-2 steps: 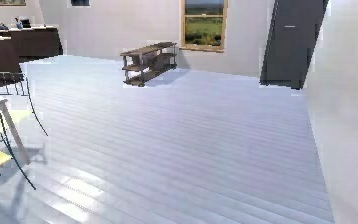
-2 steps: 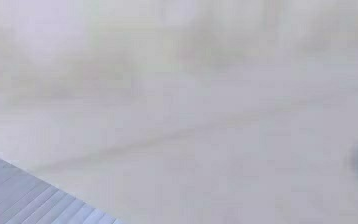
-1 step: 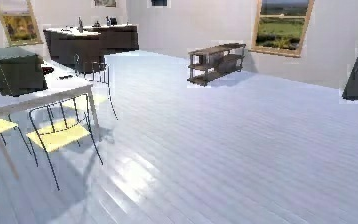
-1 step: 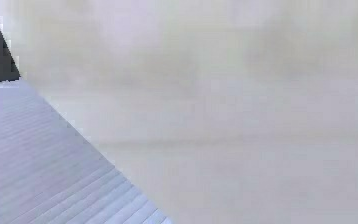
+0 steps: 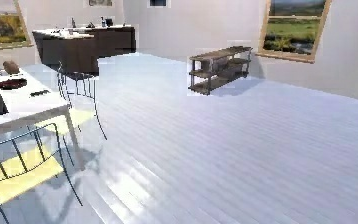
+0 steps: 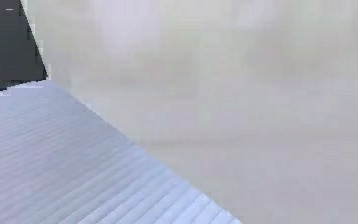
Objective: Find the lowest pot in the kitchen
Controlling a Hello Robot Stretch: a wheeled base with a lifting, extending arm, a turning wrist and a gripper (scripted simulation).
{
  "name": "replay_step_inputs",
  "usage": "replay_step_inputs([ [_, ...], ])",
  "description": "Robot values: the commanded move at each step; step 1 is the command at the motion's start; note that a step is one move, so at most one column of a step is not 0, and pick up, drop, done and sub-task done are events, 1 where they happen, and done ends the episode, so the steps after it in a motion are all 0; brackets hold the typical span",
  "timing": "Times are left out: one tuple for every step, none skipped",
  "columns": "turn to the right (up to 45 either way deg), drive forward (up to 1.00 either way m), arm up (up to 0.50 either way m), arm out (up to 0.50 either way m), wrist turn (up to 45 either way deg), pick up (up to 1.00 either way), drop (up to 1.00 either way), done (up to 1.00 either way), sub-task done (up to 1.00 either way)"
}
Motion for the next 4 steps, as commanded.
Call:
replay_step_inputs([
  [-9.0,0.0,0.0,0.0,0.0,0.0,0.0,0.0,0.0],
  [0.0,1.0,0.0,0.0,0.0,0.0,0.0,0.0,0.0],
  [0.0,1.0,0.0,0.0,0.0,0.0,0.0,0.0,0.0],
  [0.0,0.4,0.0,0.0,0.0,0.0,0.0,0.0,0.0],
])
